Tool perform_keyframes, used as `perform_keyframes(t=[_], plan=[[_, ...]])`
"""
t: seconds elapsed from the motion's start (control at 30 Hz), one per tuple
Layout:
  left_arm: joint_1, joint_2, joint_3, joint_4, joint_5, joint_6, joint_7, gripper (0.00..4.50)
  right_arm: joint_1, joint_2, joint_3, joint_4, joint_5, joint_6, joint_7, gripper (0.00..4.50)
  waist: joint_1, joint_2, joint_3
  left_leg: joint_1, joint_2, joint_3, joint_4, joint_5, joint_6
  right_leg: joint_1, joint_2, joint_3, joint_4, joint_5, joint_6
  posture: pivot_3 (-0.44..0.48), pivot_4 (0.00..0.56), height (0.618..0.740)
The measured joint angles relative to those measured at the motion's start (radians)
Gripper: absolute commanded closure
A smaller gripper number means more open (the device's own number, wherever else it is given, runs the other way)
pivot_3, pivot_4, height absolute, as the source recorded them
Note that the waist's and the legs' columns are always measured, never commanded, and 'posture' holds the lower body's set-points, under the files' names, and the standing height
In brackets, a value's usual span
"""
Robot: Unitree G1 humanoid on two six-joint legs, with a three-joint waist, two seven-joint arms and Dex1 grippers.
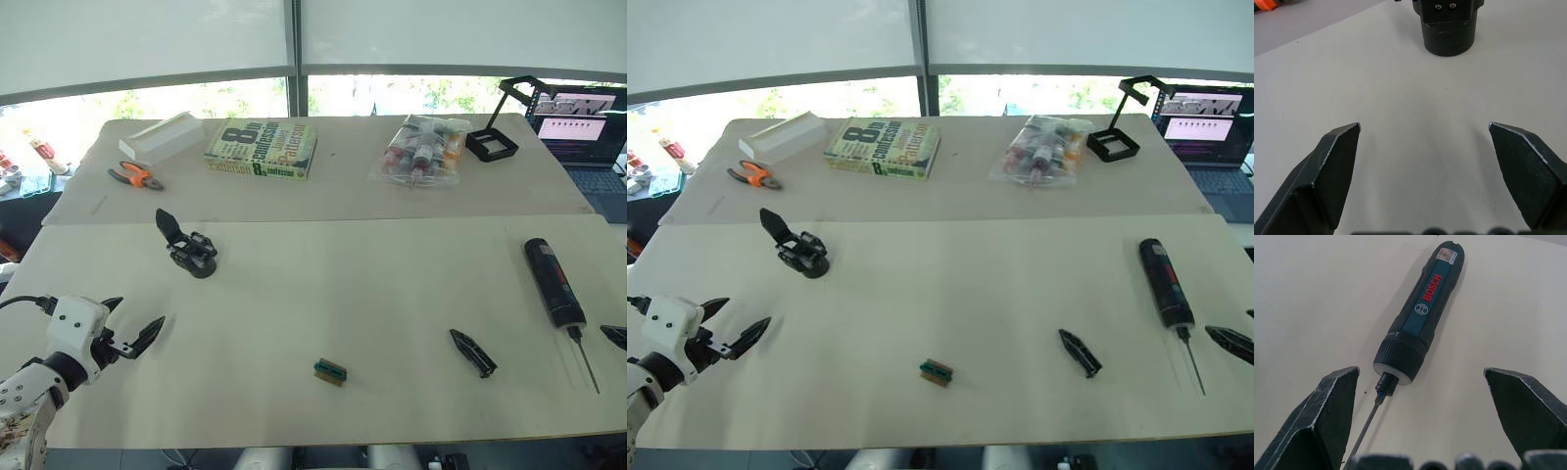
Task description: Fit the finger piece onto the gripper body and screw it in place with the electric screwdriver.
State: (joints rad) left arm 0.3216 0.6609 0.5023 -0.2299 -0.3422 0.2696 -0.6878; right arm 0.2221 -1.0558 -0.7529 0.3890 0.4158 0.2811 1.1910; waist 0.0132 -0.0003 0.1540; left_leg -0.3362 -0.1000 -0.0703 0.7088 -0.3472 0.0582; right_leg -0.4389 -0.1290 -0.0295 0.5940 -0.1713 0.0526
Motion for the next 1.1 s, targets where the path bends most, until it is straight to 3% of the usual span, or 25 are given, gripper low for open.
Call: perform_keyframes(t=[0.27, 0.5, 0.73, 0.93, 1.1], plan=[[-0.056, 0.0, -0.019, 0.052, 0.002, -0.01, -0.002, 0.05, -0.077, 0.0, 0.081, -0.036, 0.001, -0.033, 0.044, 0.0, -0.003, 0.002, -0.001, 0.0, 0.0, 0.0, 0.0, 0.001, 0.001, 0.0, 0.0, 0.0, 0.0, 0.0, 0.0, 0.0, 0.15, 0.74], [-0.208, -0.037, -0.113, 0.157, 0.004, -0.013, -0.002, 0.05, -0.222, -0.011, 0.232, -0.43, 0.144, 0.108, 0.087, 0.0, -0.001, 0.004, -0.001, 0.0, 0.001, 0.001, 0.0, 0.001, 0.001, -0.002, 0.001, 0.0, 0.001, 0.0, 0.0, 0.0, 0.15, 0.74], [-0.377, -0.07, -0.216, 0.279, 0.031, -0.052, -0.001, 0.05, -0.428, -0.02, 0.449, -0.702, 0.3, 0.259, 0.113, 0.0, 0.009, 0.002, 0.0, -0.002, 0.0, 0.0, 0.002, 0.002, 0.002, -0.001, 0.0, -0.003, 0.0, 0.001, 0.0, 0.0, 0.15, 0.74], [-0.491, -0.121, -0.282, 0.406, 0.078, -0.111, 0.036, 0.05, -0.579, 0.06, 0.616, -0.787, 0.302, 0.26, 0.084, 0.0, 0.007, 0.0, 0.001, -0.002, 0.0, 0.0, 0.003, 0.002, 0.003, -0.003, 0.0, -0.004, 0.0, 0.001, 0.0, 0.0, 0.15, 0.74], [-0.547, -0.133, -0.289, 0.501, 0.096, -0.16, 0.047, 0.05, -0.612, 0.069, 0.638, -0.796, 0.305, 0.272, 0.071, 0.0, 0.006, -0.001, 0.001, -0.002, 0.0, 0.0, 0.003, 0.002, 0.003, -0.003, 0.0, -0.005, 0.0, 0.001, 0.0, 0.0, 0.15, 0.74]])
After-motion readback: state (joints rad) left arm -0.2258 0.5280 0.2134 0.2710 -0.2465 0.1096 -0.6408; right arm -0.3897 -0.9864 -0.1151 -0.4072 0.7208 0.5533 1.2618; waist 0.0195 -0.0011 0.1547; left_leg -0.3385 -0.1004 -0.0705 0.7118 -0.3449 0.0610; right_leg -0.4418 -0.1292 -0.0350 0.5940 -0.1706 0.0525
